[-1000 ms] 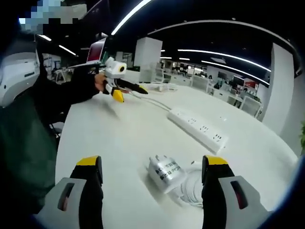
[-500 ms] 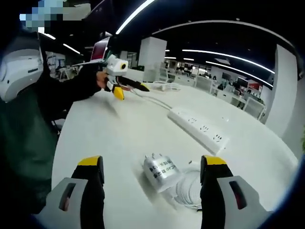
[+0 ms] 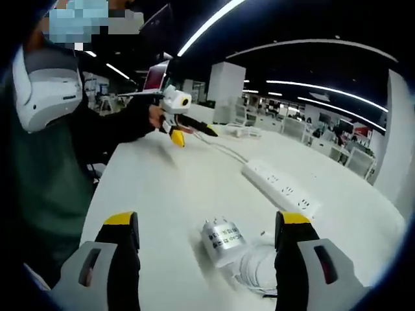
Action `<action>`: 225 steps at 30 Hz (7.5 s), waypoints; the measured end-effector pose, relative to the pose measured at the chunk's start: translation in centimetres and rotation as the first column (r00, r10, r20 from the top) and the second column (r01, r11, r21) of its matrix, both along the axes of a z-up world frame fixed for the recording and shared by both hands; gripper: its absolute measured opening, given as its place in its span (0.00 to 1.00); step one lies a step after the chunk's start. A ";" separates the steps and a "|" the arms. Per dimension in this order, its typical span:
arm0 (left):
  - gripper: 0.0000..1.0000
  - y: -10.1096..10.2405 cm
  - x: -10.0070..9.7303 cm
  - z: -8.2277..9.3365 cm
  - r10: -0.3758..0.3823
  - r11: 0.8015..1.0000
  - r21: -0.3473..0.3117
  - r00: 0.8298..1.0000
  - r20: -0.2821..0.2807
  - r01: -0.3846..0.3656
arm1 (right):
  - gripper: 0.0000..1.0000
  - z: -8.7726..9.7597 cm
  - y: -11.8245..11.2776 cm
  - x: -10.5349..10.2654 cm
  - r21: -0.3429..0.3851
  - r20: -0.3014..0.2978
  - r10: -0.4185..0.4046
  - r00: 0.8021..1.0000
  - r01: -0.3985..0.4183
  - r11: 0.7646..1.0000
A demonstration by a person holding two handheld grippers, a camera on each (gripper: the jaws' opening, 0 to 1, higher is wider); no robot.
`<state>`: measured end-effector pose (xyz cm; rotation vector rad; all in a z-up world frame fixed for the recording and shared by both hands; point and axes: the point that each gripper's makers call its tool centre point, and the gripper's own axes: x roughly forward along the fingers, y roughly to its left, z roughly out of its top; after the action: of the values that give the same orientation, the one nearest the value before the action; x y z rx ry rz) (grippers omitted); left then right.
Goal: Straighten the power strip on the desk, plug the charger into it
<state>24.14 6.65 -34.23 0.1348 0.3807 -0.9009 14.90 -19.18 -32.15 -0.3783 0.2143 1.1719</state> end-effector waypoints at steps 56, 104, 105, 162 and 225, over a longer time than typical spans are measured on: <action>0.99 -1.0 -0.9 -0.4 -0.004 0.992 -0.126 0.997 -0.078 -0.006 | 0.59 -1.9 -2.1 1.3 0.157 -0.046 0.238 0.970 -0.228 0.961; 0.99 -1.3 -1.5 -1.0 -0.023 0.995 -0.102 0.997 -0.075 0.015 | 0.43 -3.3 -0.6 1.7 0.145 -0.092 0.322 0.942 -0.307 0.941; 0.99 -1.3 -1.6 -1.0 -0.025 0.995 -0.103 0.997 -0.078 0.017 | 0.43 -3.2 -0.7 1.8 0.150 -0.093 0.325 0.941 -0.309 0.939; 0.99 -1.4 -2.2 -1.8 -0.003 0.994 -0.112 0.997 -0.076 -0.006 | 0.32 -4.4 0.8 1.8 0.108 -0.108 0.292 0.950 -0.280 0.954; 0.99 -0.4 -1.5 -1.2 0.035 0.999 -0.027 0.999 -0.034 -0.036 | 0.27 -4.2 0.7 3.2 0.118 -0.142 0.203 0.969 -0.187 0.975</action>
<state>22.64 6.26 -35.46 0.0875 0.4006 -0.8739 18.11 -18.51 -36.33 -0.2211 0.2526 1.4026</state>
